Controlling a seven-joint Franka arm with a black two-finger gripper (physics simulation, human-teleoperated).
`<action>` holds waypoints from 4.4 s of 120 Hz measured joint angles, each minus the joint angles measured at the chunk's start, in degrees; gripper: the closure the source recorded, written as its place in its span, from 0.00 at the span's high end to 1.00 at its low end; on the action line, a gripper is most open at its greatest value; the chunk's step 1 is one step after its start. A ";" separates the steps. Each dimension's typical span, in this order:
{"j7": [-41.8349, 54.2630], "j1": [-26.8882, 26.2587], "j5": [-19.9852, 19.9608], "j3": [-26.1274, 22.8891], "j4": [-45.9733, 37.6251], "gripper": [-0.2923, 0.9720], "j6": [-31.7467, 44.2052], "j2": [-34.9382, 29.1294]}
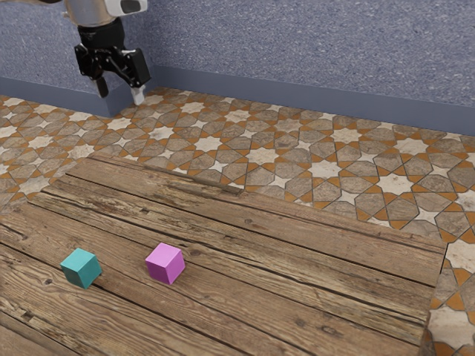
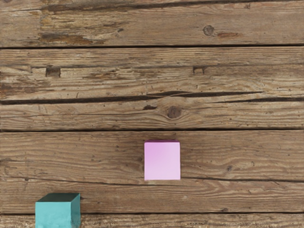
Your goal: Pick up the blue block with one arm, and put the blue block on the pink block with one arm
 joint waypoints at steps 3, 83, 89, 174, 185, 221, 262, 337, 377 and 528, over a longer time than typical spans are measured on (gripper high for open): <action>0.07 -0.01 0.04 0.06 0.10 0.77 -0.54 0.00; 6.65 10.95 9.46 -10.07 -13.58 0.77 0.53 8.01; 6.57 11.81 9.44 -10.05 -17.03 0.77 3.99 6.59; 11.69 22.02 9.52 -7.81 -28.69 0.77 24.25 13.97; 12.15 21.85 9.46 -6.33 -34.99 0.77 25.81 10.39; 13.24 22.30 9.43 -5.32 -45.05 0.77 30.19 7.15; 14.25 22.31 9.69 -3.35 -45.10 0.77 31.85 8.84; 15.15 22.56 9.55 -3.35 -42.55 0.77 32.39 15.25; 15.11 22.05 9.52 -3.46 -40.96 0.77 32.42 17.15; 13.03 21.27 9.64 -5.83 -35.32 0.55 28.65 14.06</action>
